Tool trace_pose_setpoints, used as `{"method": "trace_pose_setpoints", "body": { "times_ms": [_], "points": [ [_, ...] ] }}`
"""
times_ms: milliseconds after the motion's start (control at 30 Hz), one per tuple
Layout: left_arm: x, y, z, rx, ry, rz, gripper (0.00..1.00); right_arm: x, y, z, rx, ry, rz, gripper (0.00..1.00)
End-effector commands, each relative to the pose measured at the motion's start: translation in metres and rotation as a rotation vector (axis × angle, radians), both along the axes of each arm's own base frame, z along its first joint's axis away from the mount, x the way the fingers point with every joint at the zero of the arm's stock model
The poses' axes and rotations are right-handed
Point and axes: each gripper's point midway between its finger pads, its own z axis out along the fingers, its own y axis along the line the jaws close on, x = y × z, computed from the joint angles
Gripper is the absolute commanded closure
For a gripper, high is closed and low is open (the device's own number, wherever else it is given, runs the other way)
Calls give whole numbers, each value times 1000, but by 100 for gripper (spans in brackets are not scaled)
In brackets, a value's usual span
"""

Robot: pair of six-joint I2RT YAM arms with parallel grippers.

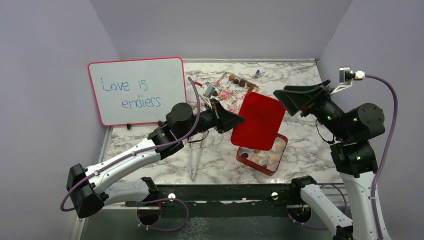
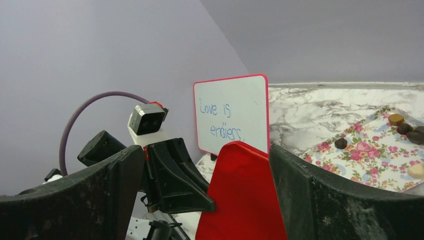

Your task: Pack the chocolate

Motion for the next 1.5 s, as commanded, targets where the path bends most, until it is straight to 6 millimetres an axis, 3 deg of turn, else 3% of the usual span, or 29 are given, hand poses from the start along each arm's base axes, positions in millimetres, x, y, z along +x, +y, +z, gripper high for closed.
{"method": "trace_pose_setpoints", "body": {
  "times_ms": [0,300,500,700,867,1067,1467],
  "points": [
    [-17,-9,15,-129,186,-99,100,-1,-5,-4,0,30,-31,0],
    [-18,-40,-30,-100,336,-243,100,6,-6,-25,-36,84,-51,0],
    [-10,-46,-25,-158,368,-228,100,9,-7,-32,-49,107,-57,0],
    [1,-47,-21,-298,481,-188,100,4,-7,-20,-33,85,-50,0],
    [8,-56,-30,-361,566,-168,100,3,-10,-15,-36,75,-73,0],
    [11,-74,-39,-429,583,-212,100,7,-8,-28,-37,106,-59,0],
    [29,-94,-98,-507,634,-179,100,9,-12,-44,-96,157,-86,0]
  ]
}}
